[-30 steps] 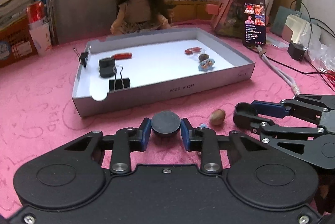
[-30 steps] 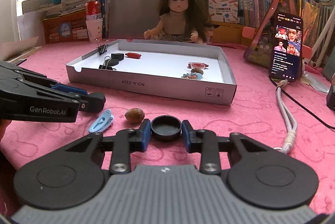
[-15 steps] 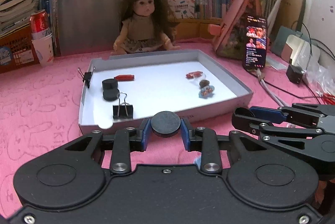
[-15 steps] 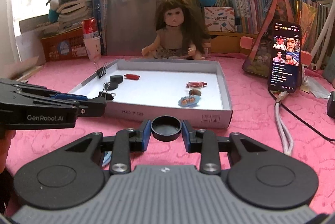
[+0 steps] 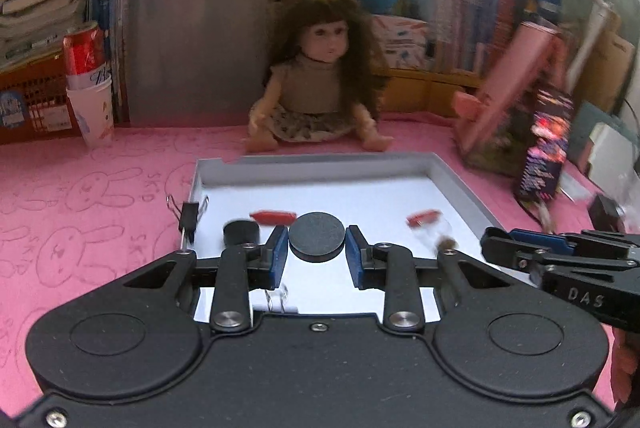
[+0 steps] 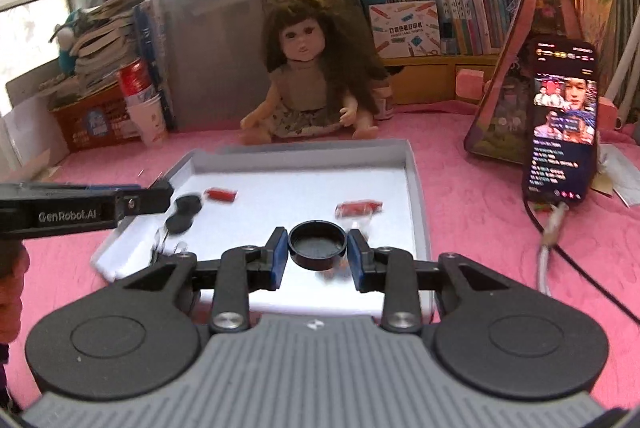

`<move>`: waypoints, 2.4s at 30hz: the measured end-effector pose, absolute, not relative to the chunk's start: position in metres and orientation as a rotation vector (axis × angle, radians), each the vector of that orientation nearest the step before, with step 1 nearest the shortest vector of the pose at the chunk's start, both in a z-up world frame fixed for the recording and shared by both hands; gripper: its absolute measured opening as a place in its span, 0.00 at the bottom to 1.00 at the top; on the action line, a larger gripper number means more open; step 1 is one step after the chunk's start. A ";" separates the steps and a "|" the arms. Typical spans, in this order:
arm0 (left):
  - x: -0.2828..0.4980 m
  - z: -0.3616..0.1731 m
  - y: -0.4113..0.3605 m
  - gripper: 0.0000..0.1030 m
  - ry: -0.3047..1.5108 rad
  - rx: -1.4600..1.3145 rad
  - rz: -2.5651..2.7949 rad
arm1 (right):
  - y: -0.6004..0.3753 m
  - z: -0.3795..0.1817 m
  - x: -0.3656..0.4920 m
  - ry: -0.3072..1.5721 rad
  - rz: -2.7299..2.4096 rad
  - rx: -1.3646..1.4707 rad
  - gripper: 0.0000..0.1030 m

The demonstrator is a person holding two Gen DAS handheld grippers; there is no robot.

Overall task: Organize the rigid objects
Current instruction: 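Carry the puck and cap into the white tray and open both tools, then withdraw both open tools from the tray toward the remaining objects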

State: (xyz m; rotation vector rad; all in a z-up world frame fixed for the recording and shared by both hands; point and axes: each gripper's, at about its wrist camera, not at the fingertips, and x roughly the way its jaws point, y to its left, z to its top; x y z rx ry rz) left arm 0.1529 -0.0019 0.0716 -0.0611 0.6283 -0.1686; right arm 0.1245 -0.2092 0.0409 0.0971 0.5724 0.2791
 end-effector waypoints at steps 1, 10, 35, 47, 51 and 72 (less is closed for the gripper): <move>0.165 0.071 0.000 0.28 0.642 -0.069 -0.161 | -0.210 0.042 0.134 0.579 0.278 0.100 0.36; 0.239 0.053 0.012 0.28 0.744 -0.139 -0.094 | -0.208 0.033 0.219 0.689 0.237 0.137 0.36; 0.289 0.020 0.000 0.28 0.794 -0.040 -0.010 | -0.202 -0.001 0.274 0.788 0.178 0.092 0.39; 0.272 0.029 -0.003 0.48 0.779 -0.017 -0.046 | -0.195 0.010 0.252 0.722 0.218 0.047 0.65; 0.255 0.037 -0.003 0.52 0.766 -0.021 -0.076 | -0.195 0.020 0.234 0.682 0.248 0.013 0.72; 0.093 0.055 -0.019 0.63 0.750 0.076 -0.359 | -0.214 0.037 0.092 0.487 0.387 -0.141 0.88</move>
